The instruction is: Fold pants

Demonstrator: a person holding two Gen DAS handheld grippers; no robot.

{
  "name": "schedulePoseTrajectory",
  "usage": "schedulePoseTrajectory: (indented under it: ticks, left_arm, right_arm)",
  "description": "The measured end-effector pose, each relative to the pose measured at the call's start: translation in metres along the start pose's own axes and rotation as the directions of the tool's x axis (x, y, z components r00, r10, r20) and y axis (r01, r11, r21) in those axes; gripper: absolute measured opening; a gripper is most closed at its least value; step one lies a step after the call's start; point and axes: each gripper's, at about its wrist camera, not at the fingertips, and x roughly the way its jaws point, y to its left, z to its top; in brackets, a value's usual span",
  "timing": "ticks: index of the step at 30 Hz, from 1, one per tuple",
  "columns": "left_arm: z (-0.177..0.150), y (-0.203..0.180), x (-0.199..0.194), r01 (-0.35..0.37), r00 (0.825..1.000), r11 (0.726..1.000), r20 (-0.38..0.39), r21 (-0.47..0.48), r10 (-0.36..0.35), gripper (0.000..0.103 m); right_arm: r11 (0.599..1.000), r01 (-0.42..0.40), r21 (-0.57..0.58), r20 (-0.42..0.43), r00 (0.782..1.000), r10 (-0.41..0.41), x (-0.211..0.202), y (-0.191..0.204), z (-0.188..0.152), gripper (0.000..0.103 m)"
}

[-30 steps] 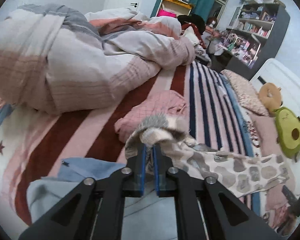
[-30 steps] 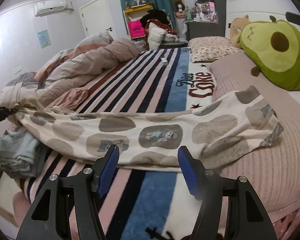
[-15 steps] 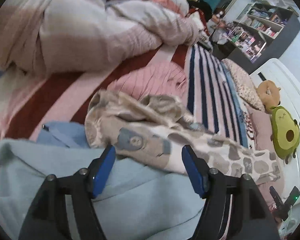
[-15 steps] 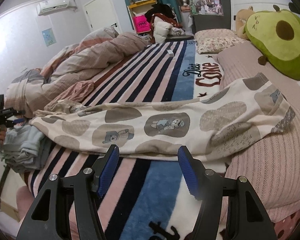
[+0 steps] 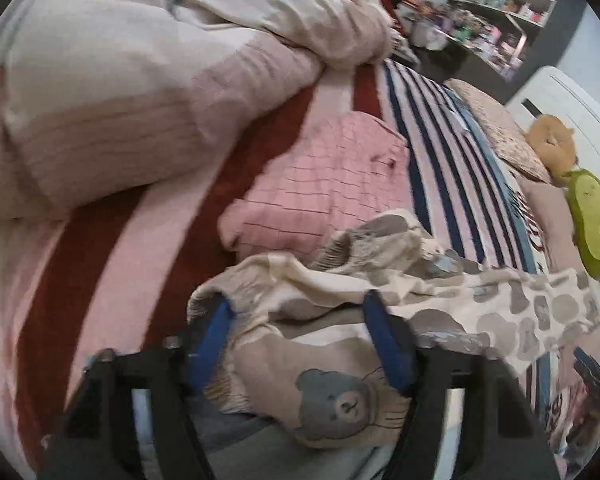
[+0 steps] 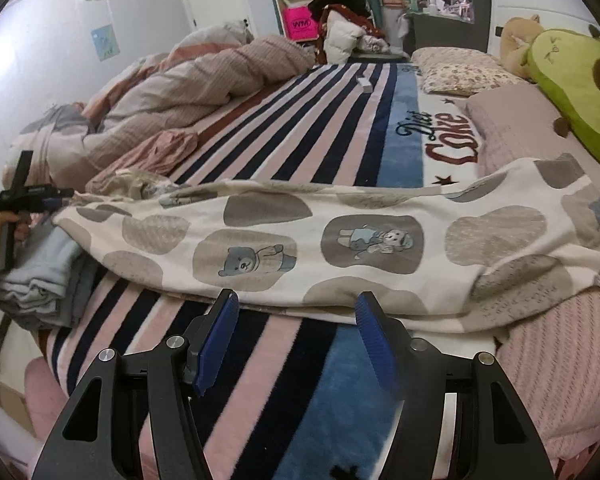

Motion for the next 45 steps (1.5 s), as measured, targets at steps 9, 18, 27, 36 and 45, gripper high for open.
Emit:
schedulePoseTrajectory:
  ticks: [9,18,27,36,45]
  left_arm:
    - [-0.002,-0.032,-0.033,-0.051,0.995,0.993,0.093,0.102,0.041,0.002]
    - [0.035,-0.082,-0.082,-0.042,0.969,0.985,0.248,0.17,-0.001,0.002]
    - [0.057,-0.031,-0.005,-0.183,0.975,0.983,0.124,-0.025,0.185,0.01]
    - [0.008,-0.018,-0.054,0.019,0.993,0.994,0.12,-0.11,-0.005,0.073]
    - [-0.048,-0.023,-0.023,0.127,0.988,0.96,-0.056,-0.249,-0.145,0.073]
  right_arm:
    - [1.0,-0.021,0.003,-0.01,1.0,0.021,0.009,0.009,0.001,0.057]
    - [0.999,-0.048,0.009,0.033,0.998,0.047,-0.008,0.013,0.003,0.057]
    - [0.998,-0.055,0.009,0.031,0.998,0.055,-0.009,0.012,0.0,0.057]
    - [0.998,-0.059,-0.002,0.025,0.998,0.059,-0.009,0.018,-0.004,0.057]
    - [0.991,-0.135,0.025,0.048,0.99,0.134,-0.006,0.02,-0.007,0.057]
